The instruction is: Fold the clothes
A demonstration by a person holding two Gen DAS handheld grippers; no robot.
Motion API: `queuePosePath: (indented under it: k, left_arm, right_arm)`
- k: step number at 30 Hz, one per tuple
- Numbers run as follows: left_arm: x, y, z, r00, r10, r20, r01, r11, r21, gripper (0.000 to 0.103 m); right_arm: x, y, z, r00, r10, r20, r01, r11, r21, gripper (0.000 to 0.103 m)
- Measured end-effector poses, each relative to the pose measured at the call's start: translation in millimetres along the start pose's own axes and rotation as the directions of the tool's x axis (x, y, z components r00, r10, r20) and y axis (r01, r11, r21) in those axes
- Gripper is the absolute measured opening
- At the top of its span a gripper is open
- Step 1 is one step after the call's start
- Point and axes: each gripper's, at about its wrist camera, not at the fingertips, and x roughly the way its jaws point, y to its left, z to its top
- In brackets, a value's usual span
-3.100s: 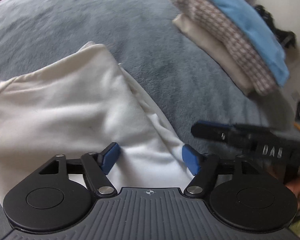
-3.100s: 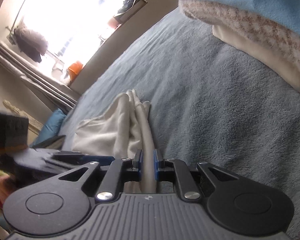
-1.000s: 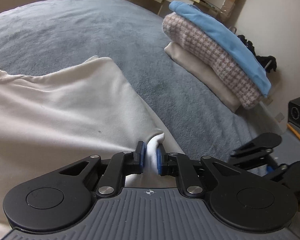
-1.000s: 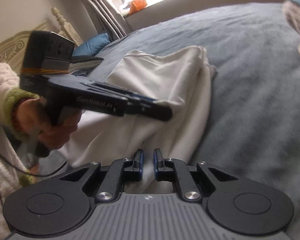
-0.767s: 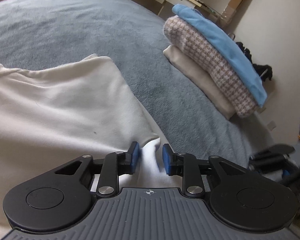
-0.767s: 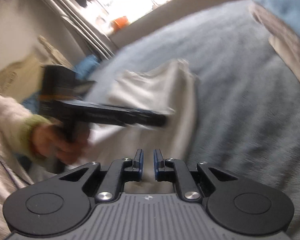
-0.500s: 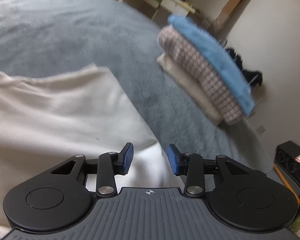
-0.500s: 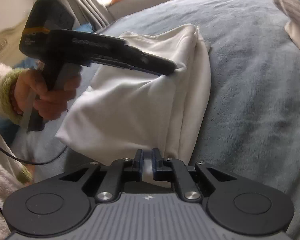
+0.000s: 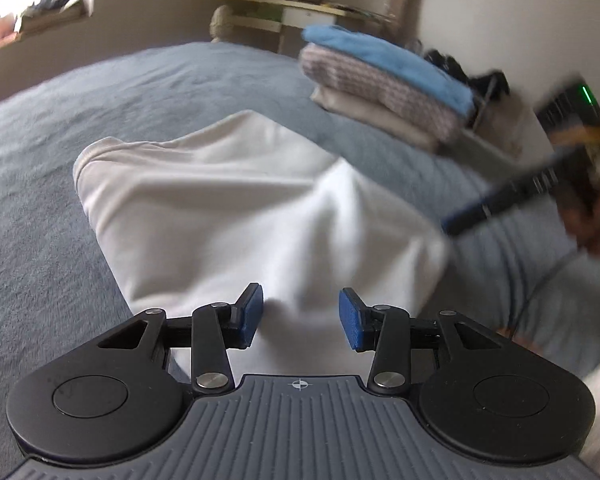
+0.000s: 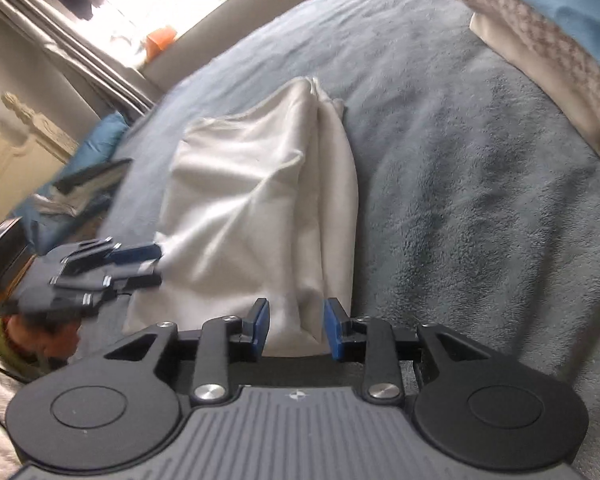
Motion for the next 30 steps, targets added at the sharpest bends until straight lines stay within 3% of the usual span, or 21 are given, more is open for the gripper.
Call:
queuePosePath:
  k: [4,8,11,15,18,20,24,30]
  left_arm:
    - [8.3,-19.4,-9.0,0.999,0.044,0.009,-0.045,0.994,0.104,0.044]
    - [4.4,-28.1,-9.7,0.997,0.043,0.064,-0.051,0.991,0.125,0.044]
    - [5.5,-36.3,-6.7,0.996,0.01,0.092,-0.023,0.99,0.14,0.044]
    - [32.1,-52.5,-16.7,0.999,0.028,0.043,-0.036,0.982,0.188,0.044]
    - [39.3,-60.2,-22.9,0.999,0.036,0.041,-0.042,0.983,0.178,0.044]
    - [39.8,-63.8,-24.1,0.999,0.028,0.042,-0.035,0.983,0.18,0.044]
    - [42.2,-63.5,-23.3,0.999,0.007,0.034,-0.012,0.987,0.163,0.044]
    - [42.7,-60.1,-20.5,0.999,-0.035,0.028,0.032,0.992,0.119,0.044]
  right_arm:
    - [14.3,20.1,-3.9,0.996,-0.082,-0.025,0.078,0.989,-0.128,0.032]
    - [27.9,43.0,-12.8,0.979,-0.2,-0.024,0.186,0.943,-0.276,0.017]
    - [28.0,42.9,-17.2,0.97,-0.241,-0.024,0.224,0.931,-0.289,0.011]
    - [27.4,38.7,-22.4,0.959,-0.282,-0.035,0.26,0.921,-0.29,0.009]
    - [21.6,30.9,-19.6,0.956,-0.286,-0.068,0.259,0.929,-0.265,0.01]
    - [8.7,27.6,-11.0,0.957,-0.285,-0.045,0.268,0.935,-0.231,0.01]
    - [-11.1,13.6,27.7,0.985,-0.162,0.052,0.166,0.984,-0.069,0.012]
    - [39.5,14.6,97.3,0.985,-0.102,0.14,0.113,0.991,-0.073,0.034]
